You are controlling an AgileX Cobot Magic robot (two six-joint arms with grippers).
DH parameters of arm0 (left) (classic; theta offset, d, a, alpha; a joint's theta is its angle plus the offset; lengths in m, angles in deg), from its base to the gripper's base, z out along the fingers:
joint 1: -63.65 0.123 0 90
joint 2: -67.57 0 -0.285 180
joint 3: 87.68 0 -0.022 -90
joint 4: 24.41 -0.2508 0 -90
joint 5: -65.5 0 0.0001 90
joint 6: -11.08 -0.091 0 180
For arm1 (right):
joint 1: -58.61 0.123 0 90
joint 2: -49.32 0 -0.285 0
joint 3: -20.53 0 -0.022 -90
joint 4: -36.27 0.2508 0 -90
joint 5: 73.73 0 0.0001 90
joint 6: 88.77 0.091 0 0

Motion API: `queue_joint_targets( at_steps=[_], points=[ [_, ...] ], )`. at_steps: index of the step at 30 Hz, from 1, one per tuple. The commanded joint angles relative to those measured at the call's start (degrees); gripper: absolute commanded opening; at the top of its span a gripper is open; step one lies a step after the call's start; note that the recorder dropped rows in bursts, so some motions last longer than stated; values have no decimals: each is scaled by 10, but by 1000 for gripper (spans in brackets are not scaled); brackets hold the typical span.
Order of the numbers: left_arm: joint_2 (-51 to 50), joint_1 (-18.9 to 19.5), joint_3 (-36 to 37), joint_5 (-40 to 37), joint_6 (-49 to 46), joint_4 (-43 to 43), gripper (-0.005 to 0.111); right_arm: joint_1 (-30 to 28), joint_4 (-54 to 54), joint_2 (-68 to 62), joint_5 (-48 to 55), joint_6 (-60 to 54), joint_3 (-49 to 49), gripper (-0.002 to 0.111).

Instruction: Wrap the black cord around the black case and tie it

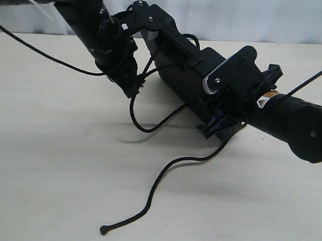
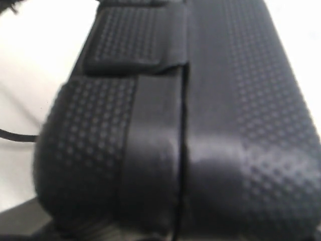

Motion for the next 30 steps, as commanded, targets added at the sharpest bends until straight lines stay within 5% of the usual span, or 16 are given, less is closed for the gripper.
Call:
queue_joint_targets(
  at_steps=[1, 7, 13, 16, 30],
  points=[
    [-26, -1, -21, 45, 4, 55, 0, 1, -9, 5, 14, -3, -1, 4],
    [-25, -1, -47, 102, 4, 104, 0, 1, -9, 7, 31, -3, -1, 23],
    [-25, -1, -47, 116, 4, 115, 0, 1, -4, 25, 51, 18, -1, 74],
    [-25, -1, -47, 116, 4, 115, 0, 1, -4, 47, 86, 38, -1, 90],
    [-25, -1, -47, 116, 3, 109, 0, -33, 135, 259, 271, 152, 66, 95]
  ],
)
